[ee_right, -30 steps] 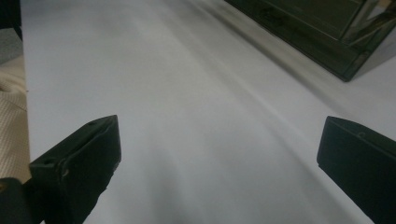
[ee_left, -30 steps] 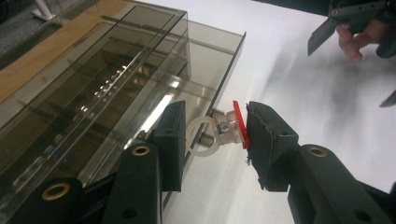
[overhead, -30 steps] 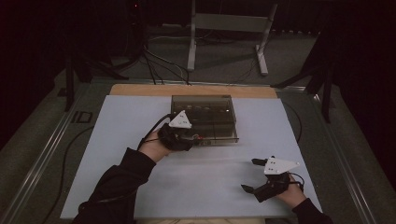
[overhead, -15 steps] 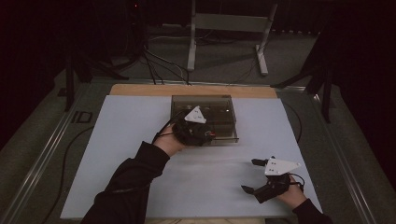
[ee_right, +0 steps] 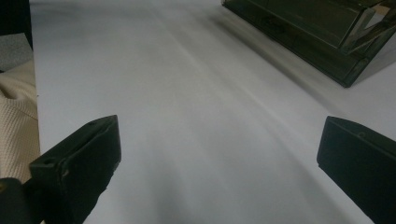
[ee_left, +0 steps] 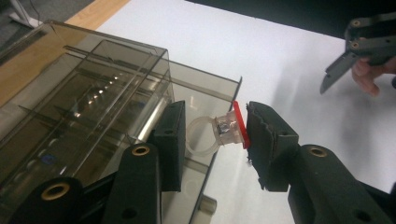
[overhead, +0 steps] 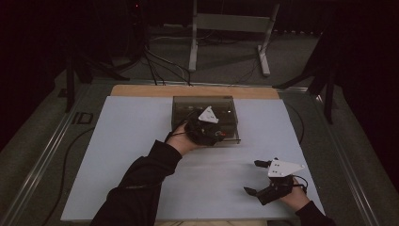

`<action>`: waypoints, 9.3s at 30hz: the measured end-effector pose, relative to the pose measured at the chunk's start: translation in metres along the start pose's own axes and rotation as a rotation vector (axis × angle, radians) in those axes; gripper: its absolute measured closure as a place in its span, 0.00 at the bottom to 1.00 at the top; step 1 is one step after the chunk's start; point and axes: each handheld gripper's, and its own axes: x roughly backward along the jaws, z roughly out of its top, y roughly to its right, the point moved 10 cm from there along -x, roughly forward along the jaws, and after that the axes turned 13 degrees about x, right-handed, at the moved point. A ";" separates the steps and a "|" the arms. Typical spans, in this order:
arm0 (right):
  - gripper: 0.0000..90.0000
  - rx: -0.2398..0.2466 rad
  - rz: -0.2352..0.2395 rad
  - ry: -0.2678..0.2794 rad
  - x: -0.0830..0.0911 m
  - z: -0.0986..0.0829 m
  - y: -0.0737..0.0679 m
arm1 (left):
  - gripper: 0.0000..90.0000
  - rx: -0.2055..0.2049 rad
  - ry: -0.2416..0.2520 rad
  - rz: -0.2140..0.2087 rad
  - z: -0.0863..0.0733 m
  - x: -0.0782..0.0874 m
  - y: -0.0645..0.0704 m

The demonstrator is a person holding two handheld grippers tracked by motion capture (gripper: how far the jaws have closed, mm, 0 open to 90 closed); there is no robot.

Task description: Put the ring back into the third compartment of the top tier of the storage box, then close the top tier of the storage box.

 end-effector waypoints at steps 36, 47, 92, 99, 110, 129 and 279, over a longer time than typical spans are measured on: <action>0.00 -0.004 0.002 0.004 0.002 0.000 -0.001 | 0.18 0.049 0.049 0.118 0.015 -0.002 -0.002; 0.00 -0.004 0.001 -0.001 0.001 0.000 -0.002 | 0.00 0.044 0.059 0.066 0.000 0.019 0.007; 0.00 -0.005 0.002 -0.009 -0.001 -0.001 -0.002 | 0.00 0.071 0.090 0.178 -0.072 0.099 -0.033; 0.00 -0.006 0.003 -0.010 -0.001 -0.001 -0.002 | 0.00 0.100 0.093 0.191 -0.091 0.110 -0.039; 0.00 -0.004 0.004 -0.013 -0.002 -0.001 -0.003 | 0.00 0.150 0.117 0.203 -0.123 0.120 -0.046; 0.00 -0.002 0.010 -0.021 -0.004 -0.001 -0.004 | 0.00 0.220 0.148 0.216 -0.177 0.130 -0.055; 0.00 0.008 -0.193 0.058 -0.016 0.087 0.028 | 0.00 0.222 0.166 0.194 -0.214 0.143 -0.040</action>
